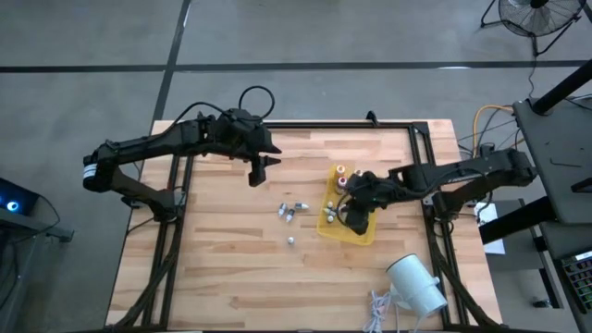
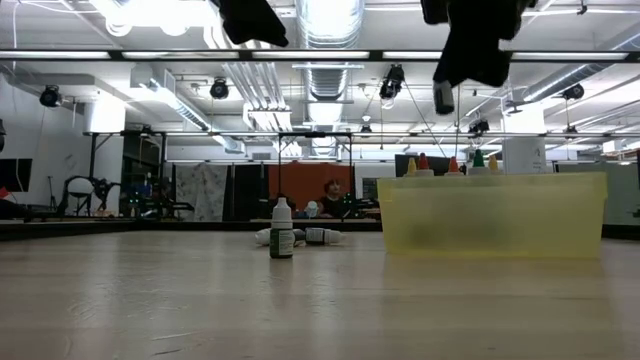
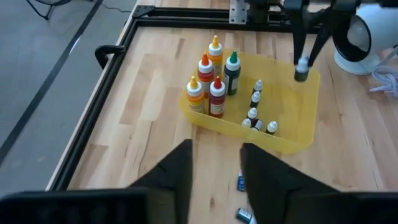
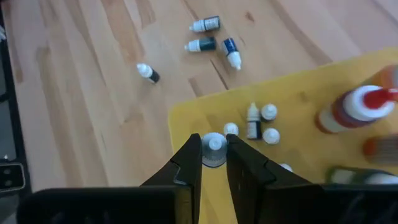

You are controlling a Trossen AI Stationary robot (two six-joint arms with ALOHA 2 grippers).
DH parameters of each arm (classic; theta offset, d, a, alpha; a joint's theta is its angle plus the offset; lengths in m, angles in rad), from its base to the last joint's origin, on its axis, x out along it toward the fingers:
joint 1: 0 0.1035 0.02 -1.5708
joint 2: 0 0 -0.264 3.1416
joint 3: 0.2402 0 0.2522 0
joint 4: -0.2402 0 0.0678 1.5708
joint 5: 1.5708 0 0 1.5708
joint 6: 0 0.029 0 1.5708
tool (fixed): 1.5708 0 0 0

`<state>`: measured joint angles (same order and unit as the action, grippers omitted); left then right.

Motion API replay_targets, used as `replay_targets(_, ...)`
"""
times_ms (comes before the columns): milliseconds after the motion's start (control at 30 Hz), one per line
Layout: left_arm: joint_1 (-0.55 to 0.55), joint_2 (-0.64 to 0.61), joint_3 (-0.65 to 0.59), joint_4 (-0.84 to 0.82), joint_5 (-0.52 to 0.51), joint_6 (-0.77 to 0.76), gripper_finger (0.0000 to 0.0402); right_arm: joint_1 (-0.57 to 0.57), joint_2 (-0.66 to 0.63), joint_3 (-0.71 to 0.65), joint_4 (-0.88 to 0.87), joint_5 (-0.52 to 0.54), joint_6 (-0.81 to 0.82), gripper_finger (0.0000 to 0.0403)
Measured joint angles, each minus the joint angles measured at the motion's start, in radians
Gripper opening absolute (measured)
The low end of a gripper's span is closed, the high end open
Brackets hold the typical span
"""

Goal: Pick & Place food coloring
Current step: Put the small black food coloring bottle into the yellow bin

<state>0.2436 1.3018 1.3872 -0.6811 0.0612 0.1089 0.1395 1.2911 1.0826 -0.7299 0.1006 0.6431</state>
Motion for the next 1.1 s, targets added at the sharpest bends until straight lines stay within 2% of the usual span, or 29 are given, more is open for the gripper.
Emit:
replay_targets(200,0.0,0.0,0.0,-0.011,0.0,0.005,0.0019,0.026,0.0,-0.133,0.161,0.029,0.042,0.0047)
replay_targets(267,0.0,0.001,0.0,-0.011,0.0,0.014,0.0005,0.029,0.0,-0.164,0.172,0.038,0.046,0.0047)
replay_targets(633,0.003,0.001,0.0,-0.019,0.0,0.016,0.0,0.068,0.0,-0.264,0.223,0.094,-0.066,0.0047)
replay_targets(1100,0.005,0.001,0.0,-0.062,-0.001,0.01,0.0,0.072,0.001,-0.439,0.486,0.112,-0.07,0.0045)
